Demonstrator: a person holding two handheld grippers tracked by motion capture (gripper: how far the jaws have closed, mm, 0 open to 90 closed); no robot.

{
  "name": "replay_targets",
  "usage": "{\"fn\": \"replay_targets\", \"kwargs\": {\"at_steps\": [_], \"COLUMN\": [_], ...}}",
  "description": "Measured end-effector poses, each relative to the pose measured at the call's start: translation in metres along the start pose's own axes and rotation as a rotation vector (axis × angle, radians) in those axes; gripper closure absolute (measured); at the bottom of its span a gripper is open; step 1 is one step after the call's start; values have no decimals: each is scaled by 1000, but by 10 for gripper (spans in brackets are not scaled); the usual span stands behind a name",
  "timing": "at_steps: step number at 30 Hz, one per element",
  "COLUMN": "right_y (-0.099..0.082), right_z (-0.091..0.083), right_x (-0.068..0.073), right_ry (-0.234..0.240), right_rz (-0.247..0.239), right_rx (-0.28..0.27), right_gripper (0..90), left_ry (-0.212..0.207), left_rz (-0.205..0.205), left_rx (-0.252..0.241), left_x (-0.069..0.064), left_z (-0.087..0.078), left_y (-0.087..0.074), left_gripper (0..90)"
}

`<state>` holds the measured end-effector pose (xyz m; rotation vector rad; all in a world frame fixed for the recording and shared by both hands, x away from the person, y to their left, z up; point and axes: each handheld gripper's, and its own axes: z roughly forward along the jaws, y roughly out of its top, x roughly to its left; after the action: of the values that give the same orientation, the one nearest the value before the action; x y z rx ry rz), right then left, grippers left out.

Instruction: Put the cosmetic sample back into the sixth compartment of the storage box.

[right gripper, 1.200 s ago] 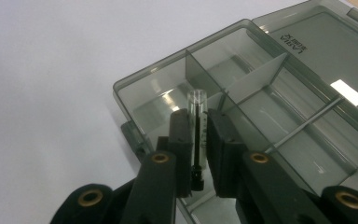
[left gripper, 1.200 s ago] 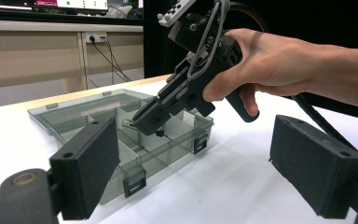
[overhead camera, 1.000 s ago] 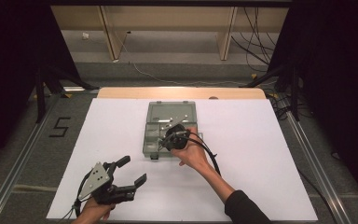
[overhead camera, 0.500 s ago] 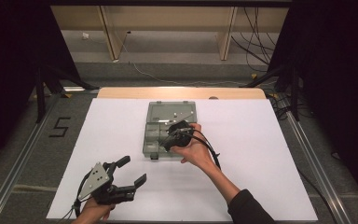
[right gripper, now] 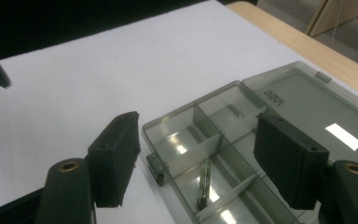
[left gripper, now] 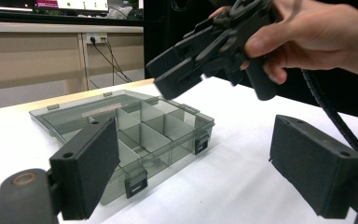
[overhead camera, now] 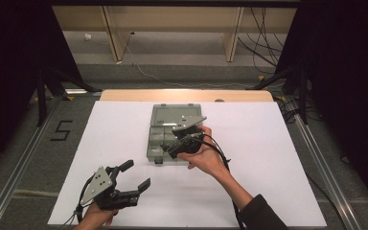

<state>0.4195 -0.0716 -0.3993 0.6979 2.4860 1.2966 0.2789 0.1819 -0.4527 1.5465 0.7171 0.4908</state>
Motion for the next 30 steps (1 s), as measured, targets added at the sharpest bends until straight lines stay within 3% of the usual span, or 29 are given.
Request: {"fn": "replay_targets", "kwargs": {"at_steps": [3,7,8,9,14,26,30], "right_y": [1,1,1,1,0,-1,-4], "right_z": [-5,-11,-12,-13,-20,-34,-40], "right_x": [1,3,3,4,5,7,8], "right_ry": [9,7,6,9,2,7,8], "right_rz": [1,0,-5,0,-12,-7,-8], "right_rx": [-5,-22,-28,-27,-51,-85,-100], "right_gripper": [311,302,302,301,292,265,264], "left_ry": [-14,-9,-24,-7,-10,-10,-7], "left_rz": [-18,-10,-29,-9,-2,-23,-7], "left_rx": [2,0,2,1,-2,-2,-1], "left_x": [-1,-1,-2,-1,0,-1,0], "left_z": [0,0,0,-1,0,0,0], "left_y": [-1,0,0,0,0,0,0], "left_gripper": [150,150,150,151,150,150,151]}}
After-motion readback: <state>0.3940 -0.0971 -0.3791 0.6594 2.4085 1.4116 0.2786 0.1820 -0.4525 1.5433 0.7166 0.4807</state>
